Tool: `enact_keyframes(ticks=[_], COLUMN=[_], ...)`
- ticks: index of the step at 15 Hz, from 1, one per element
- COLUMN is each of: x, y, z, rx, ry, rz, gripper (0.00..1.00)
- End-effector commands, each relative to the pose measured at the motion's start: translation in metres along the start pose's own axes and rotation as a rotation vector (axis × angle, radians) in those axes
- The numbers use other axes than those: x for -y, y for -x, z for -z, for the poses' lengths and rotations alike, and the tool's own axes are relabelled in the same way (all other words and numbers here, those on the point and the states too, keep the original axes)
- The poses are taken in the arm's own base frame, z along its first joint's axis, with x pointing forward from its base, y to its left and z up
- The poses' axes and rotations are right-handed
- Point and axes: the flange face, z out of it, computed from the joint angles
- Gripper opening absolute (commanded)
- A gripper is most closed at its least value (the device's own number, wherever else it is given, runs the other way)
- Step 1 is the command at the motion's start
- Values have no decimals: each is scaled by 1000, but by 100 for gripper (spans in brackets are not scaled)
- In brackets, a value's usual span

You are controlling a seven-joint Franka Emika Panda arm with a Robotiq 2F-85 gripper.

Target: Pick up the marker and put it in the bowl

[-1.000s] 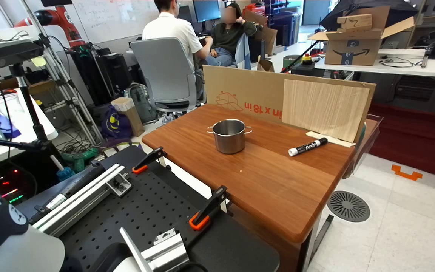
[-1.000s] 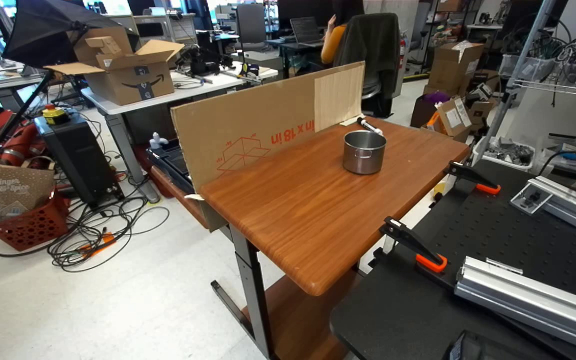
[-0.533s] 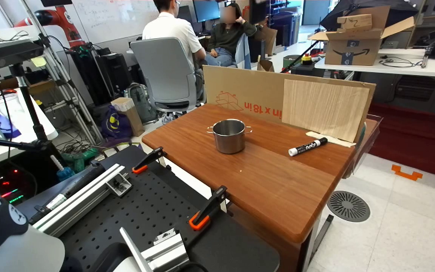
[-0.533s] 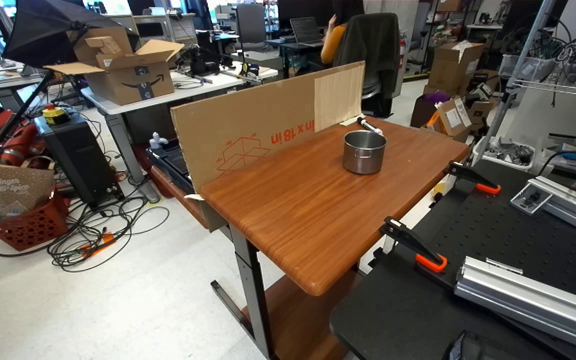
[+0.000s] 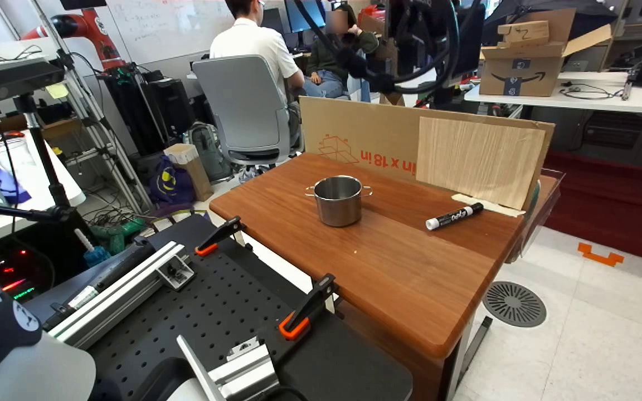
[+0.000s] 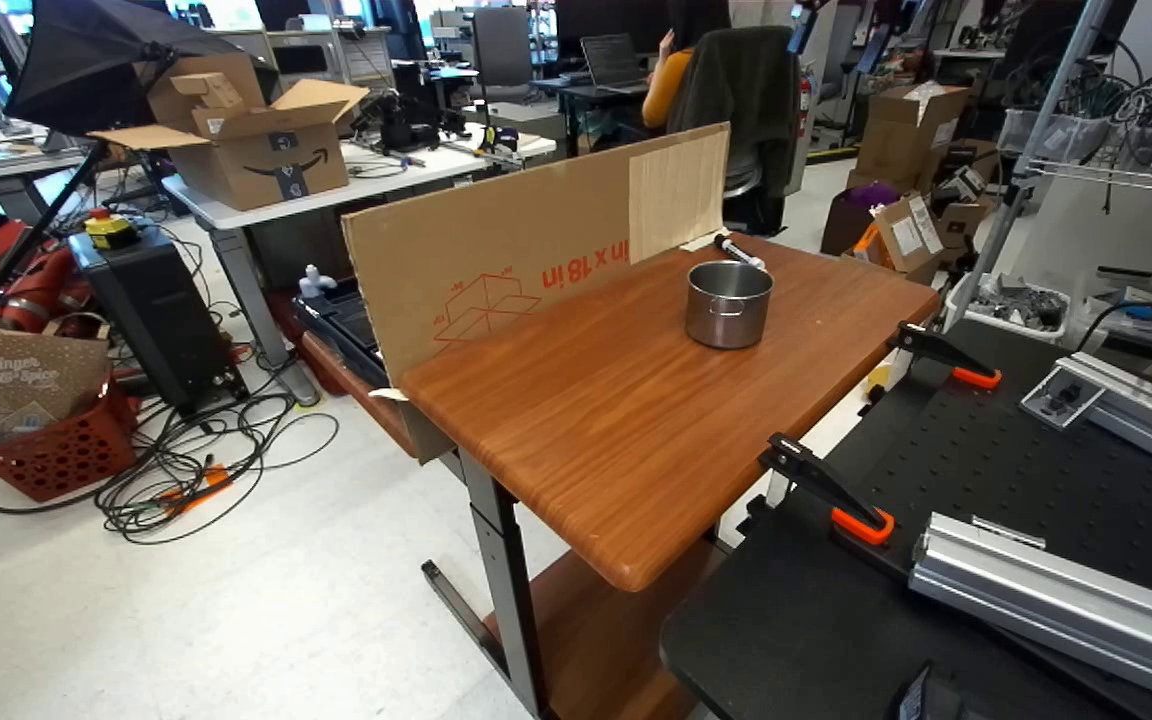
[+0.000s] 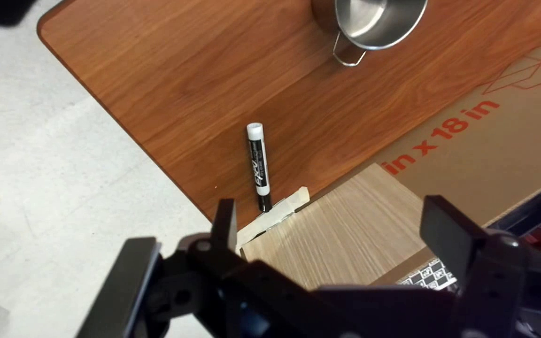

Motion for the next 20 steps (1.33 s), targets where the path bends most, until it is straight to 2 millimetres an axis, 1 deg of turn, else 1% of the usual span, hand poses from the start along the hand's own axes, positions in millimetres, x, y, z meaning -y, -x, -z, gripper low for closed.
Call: enact_keyframes(ticks=[1,4,6,9,13,15,20], x=[5,5,4,0,-4,-4,-4], y=[-33,-57,-69,-83,-95,-99,-107], z=[-34,-74,-99,-134,-178,-196,-228], rx=[2,8,34,57,79,88,95], ry=[21,54,68,91,128,142,172], rz=[-79,-123,-137,-158,-158,-154,-149], gripper=[100,100,100,100,100,100,100])
